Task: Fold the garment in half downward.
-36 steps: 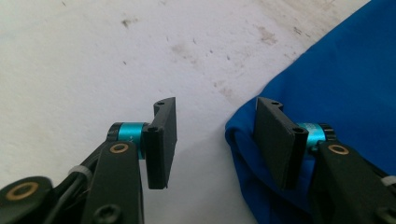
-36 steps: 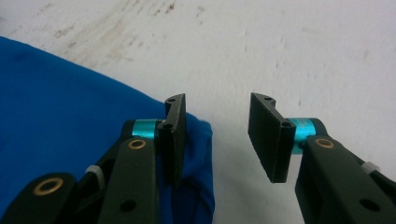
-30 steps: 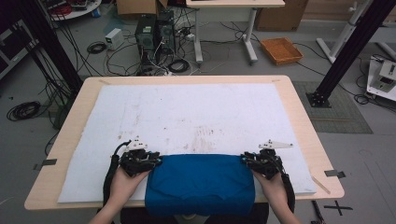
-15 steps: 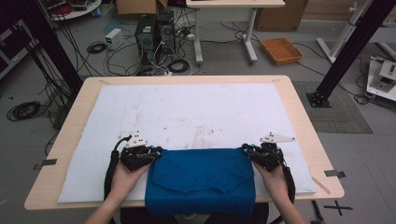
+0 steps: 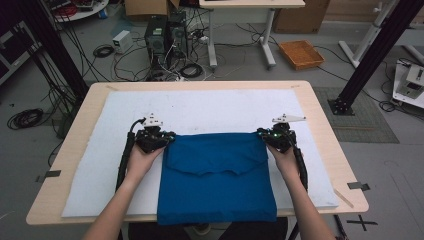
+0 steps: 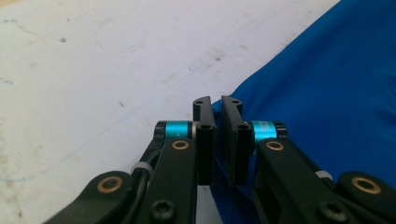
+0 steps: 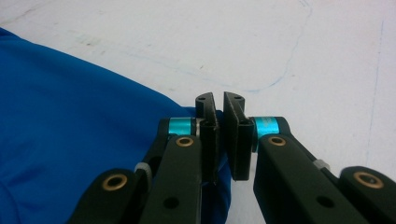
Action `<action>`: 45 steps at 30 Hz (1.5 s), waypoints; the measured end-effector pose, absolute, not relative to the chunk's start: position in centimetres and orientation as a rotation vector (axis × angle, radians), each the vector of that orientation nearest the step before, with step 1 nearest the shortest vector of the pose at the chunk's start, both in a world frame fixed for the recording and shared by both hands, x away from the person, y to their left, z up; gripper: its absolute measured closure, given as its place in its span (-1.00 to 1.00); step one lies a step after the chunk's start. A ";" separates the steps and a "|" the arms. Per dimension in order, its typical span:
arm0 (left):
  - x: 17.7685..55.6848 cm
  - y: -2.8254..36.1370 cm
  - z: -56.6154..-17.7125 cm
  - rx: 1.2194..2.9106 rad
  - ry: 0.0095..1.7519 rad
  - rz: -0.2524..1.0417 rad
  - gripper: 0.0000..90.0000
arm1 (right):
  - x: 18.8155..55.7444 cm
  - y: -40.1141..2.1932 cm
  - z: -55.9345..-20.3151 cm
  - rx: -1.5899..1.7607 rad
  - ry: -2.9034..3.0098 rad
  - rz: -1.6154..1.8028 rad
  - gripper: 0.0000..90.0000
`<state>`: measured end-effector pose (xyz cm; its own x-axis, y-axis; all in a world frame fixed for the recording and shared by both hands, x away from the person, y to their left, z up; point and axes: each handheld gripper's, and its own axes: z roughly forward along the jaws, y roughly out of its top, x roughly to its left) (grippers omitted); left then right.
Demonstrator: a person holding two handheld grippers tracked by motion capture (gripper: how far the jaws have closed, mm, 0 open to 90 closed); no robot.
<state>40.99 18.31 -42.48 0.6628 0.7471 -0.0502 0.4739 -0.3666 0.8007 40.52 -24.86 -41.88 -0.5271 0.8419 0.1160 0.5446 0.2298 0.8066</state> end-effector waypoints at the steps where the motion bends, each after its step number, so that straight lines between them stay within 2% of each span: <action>1: 41.4 18.3 -42.5 2.030 0.952 0.412 0.87 | 40.9 -24.8 -41.9 1.285 2.166 1.194 0.89; 16: 43.4 17.9 -43.3 2.037 0.980 0.441 0.87 | 43.2 -24.7 -43.1 1.301 2.172 1.157 0.89; 19: 43.3 17.9 -43.2 2.044 0.987 0.444 0.85 | 43.3 -24.8 -43.1 1.302 2.190 1.143 0.83; 20: 43.2 17.9 -43.1 2.046 1.002 0.455 0.78 | 43.3 -24.8 -43.1 1.302 2.183 1.145 0.73; 22: 42.9 18.0 -42.8 2.034 1.045 0.471 0.41 | 43.1 -25.0 -42.8 1.296 2.179 1.146 0.63; 24: 42.3 18.4 -42.5 2.017 1.040 0.465 0.33 | 42.7 -25.2 -42.4 1.301 2.156 1.148 0.46; 29: 39.9 19.4 -42.0 1.969 1.044 0.397 0.19 | 40.9 -25.7 -41.3 1.284 2.145 1.149 0.34; 36: 36.7 19.8 -42.8 1.993 1.062 0.352 0.13 | 37.1 -26.1 -41.1 1.244 2.122 1.195 0.31; 40: 36.3 19.8 -43.5 2.001 1.087 0.312 0.15 | 35.5 -26.2 -41.7 1.287 2.096 1.231 0.25; 43: 36.4 19.7 -43.8 1.997 1.108 0.276 0.28 | 35.0 -26.4 -42.3 1.301 2.082 1.252 0.24; 45: 36.4 19.7 -43.9 2.002 1.118 0.272 0.29 | 34.9 -26.6 -42.6 1.320 2.079 1.253 0.24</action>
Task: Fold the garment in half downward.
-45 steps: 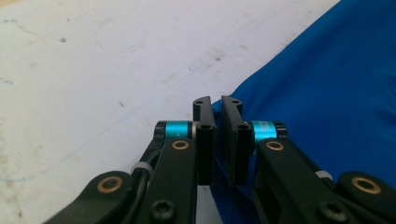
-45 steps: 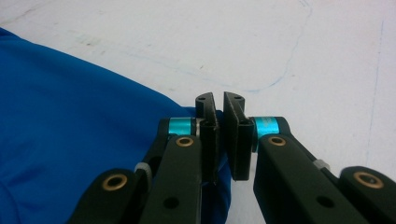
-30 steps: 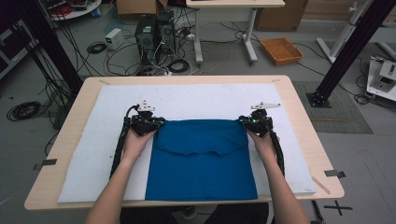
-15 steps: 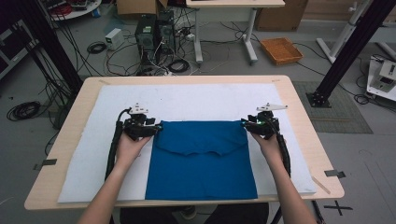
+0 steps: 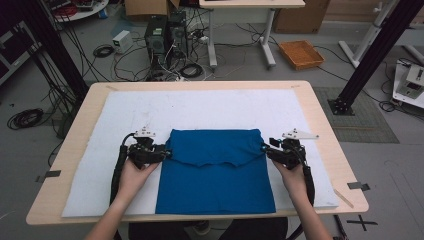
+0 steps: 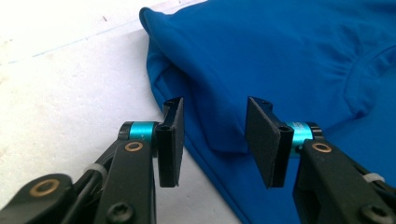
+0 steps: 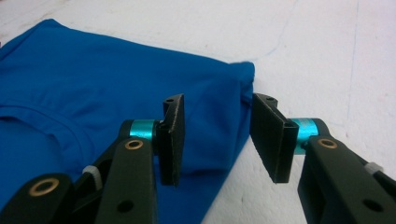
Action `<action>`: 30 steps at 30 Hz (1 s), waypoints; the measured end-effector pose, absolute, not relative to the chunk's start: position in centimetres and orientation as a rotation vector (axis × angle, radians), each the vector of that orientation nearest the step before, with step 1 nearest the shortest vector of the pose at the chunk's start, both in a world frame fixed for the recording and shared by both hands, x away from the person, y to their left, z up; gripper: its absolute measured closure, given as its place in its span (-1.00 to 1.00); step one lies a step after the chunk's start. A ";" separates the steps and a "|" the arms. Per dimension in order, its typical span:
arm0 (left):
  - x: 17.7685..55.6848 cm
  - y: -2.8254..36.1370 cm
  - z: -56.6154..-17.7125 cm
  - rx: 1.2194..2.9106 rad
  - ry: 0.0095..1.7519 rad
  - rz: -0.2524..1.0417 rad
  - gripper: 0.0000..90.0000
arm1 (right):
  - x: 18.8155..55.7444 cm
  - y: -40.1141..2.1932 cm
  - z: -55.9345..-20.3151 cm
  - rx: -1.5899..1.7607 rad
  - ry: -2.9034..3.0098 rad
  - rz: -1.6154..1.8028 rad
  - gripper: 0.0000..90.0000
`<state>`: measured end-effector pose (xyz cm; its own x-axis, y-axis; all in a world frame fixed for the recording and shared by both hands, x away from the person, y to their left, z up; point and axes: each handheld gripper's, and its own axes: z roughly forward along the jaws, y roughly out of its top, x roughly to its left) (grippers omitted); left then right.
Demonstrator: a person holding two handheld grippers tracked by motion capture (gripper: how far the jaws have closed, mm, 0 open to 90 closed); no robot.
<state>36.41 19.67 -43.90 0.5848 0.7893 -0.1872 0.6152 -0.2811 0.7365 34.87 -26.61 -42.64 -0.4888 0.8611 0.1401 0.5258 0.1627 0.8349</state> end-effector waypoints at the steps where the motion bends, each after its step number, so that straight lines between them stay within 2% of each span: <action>1: 36.4 19.6 -44.0 2.000 1.127 0.270 0.32 | 34.9 -26.7 -42.7 1.330 2.078 1.252 0.24; 9: 36.4 19.4 -44.3 2.012 1.151 0.266 0.38 | 34.8 -27.7 -43.0 1.378 2.064 1.257 0.24; 15: 36.1 19.3 -44.3 2.018 1.124 0.270 0.71 | 34.7 -27.8 -43.2 1.397 2.077 1.252 0.41; 18: 36.0 19.2 -44.2 2.004 1.107 0.271 0.86 | 34.8 -27.5 -43.4 1.404 2.101 1.244 0.43; 23: 36.0 19.2 -44.1 2.004 1.091 0.270 0.94 | 35.5 -26.9 -44.2 1.441 2.138 1.203 0.42; 25: 36.0 19.3 -44.1 1.996 1.093 0.269 0.95 | 35.7 -26.7 -44.5 1.438 2.157 1.180 0.50; 27: 36.0 19.3 -44.0 1.986 1.091 0.268 0.95 | 35.8 -26.5 -44.7 1.427 2.171 1.168 0.74; 30: 35.9 19.4 -43.8 1.979 1.083 0.271 0.95 | 35.6 -26.4 -44.5 1.398 2.165 1.178 0.95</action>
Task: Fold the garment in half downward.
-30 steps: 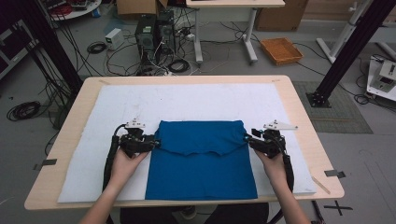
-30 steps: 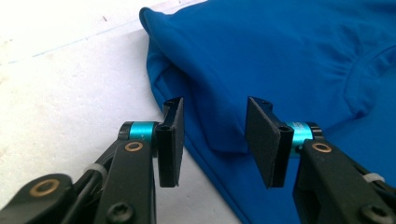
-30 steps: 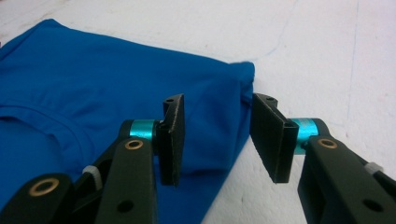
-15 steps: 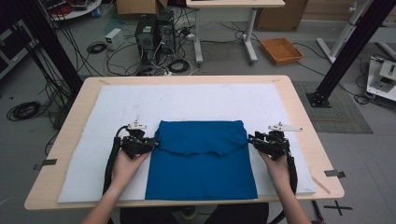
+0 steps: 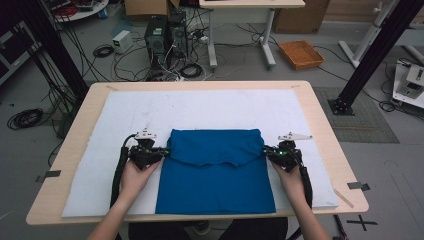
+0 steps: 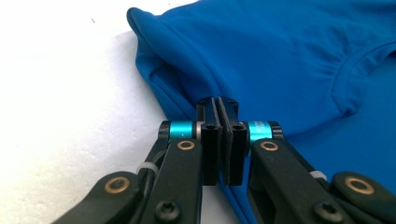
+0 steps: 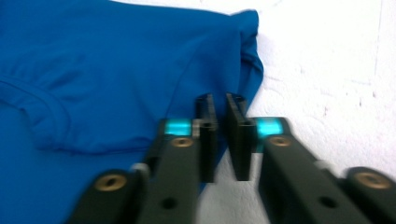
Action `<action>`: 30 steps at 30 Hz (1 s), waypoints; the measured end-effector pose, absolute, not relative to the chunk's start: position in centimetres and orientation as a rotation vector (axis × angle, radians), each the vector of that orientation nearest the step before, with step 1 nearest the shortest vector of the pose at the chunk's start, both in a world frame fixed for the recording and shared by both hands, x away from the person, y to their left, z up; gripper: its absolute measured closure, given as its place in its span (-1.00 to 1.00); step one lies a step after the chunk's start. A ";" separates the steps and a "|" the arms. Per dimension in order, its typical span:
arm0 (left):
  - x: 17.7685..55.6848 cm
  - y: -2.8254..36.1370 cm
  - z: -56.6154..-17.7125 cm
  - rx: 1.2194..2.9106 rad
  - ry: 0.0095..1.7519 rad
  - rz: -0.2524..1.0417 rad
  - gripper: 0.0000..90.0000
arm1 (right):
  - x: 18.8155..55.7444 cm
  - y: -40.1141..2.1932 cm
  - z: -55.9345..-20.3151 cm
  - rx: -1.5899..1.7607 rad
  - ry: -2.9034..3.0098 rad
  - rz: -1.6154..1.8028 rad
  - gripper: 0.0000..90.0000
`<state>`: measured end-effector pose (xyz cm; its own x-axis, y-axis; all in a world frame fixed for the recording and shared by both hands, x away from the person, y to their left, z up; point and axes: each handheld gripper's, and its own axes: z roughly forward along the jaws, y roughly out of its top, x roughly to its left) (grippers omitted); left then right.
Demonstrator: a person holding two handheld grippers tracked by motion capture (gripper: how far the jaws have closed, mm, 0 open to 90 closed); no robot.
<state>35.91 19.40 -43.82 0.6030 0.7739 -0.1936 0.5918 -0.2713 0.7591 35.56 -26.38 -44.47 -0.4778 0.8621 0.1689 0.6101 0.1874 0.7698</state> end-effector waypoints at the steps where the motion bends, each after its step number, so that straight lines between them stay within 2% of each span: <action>1: 35.9 19.4 -43.8 1.975 1.084 0.268 0.95 | 35.5 -26.4 -44.3 1.394 2.161 1.186 0.98; 26: 36.0 19.9 -42.2 1.955 1.069 0.263 0.94 | 34.6 -27.0 -42.8 1.377 2.122 1.277 0.99; 30: 36.3 20.1 -42.4 1.935 1.086 0.232 0.77 | 34.7 -26.9 -42.9 1.379 2.119 1.283 0.99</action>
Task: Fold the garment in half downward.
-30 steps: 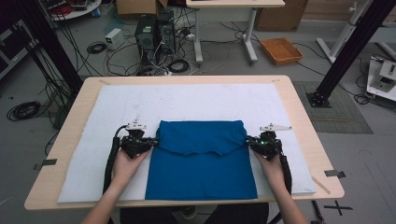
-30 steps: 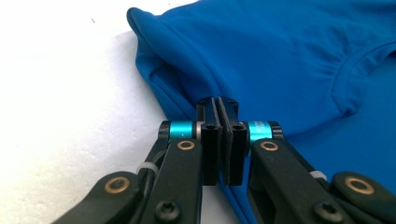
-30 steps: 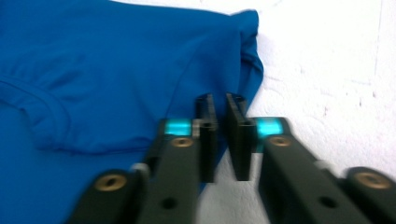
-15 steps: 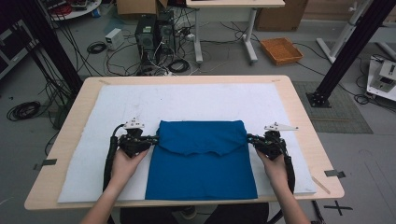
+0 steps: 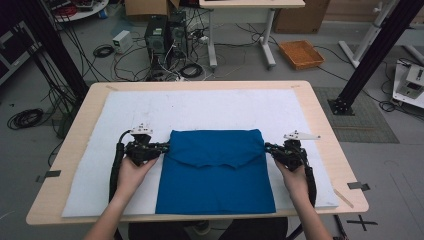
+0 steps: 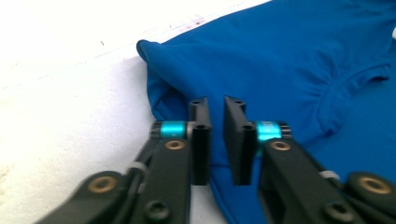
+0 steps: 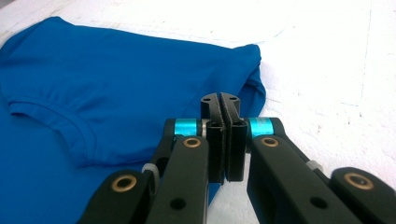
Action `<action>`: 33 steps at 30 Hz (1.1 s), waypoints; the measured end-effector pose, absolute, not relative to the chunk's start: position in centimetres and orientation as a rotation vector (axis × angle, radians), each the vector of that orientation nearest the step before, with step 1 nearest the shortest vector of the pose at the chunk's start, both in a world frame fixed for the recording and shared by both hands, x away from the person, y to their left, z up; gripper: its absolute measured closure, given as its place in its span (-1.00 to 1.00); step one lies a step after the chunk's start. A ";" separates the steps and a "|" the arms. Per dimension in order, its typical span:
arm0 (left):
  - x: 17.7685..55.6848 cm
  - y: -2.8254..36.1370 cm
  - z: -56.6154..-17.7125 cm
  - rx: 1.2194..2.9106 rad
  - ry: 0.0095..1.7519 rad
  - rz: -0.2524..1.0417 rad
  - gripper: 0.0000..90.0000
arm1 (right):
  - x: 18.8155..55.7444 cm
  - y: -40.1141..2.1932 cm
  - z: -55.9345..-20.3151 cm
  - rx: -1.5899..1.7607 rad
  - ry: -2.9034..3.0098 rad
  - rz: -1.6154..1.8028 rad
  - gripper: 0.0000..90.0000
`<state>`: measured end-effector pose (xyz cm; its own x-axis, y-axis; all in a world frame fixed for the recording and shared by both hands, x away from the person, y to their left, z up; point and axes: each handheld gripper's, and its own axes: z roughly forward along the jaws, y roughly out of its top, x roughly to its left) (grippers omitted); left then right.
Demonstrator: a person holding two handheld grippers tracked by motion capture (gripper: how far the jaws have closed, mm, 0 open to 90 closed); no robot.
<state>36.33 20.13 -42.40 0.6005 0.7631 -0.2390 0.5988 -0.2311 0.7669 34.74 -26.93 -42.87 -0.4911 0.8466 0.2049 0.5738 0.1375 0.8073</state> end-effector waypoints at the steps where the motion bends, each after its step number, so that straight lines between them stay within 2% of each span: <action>1: 36.4 20.2 -42.4 1.936 1.083 0.223 0.77 | 34.7 -26.9 -42.9 1.378 2.120 1.282 0.99; 7: 36.7 20.1 -42.8 1.943 1.113 0.174 0.65 | 34.7 -26.8 -42.9 1.378 2.120 1.283 0.99; 13: 36.9 19.8 -43.2 1.981 1.133 0.157 0.66 | 34.7 -26.9 -42.9 1.376 2.119 1.283 0.99; 18: 36.6 19.6 -42.9 1.970 1.094 0.182 0.93 | 34.7 -26.9 -42.9 1.375 2.118 1.285 0.99; 25: 36.3 19.4 -42.4 1.979 1.064 0.189 0.96 | 34.5 -27.0 -42.8 1.374 2.115 1.288 0.99; 33: 34.7 20.5 -40.7 1.904 1.034 0.104 0.96 | 33.2 -27.3 -41.7 1.350 2.117 1.306 0.99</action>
<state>34.66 20.53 -40.74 0.6415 0.6937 -0.3275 0.6141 -0.2085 0.7611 33.22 -27.31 -41.72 -0.5078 0.8378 0.2007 0.5553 0.1402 0.8198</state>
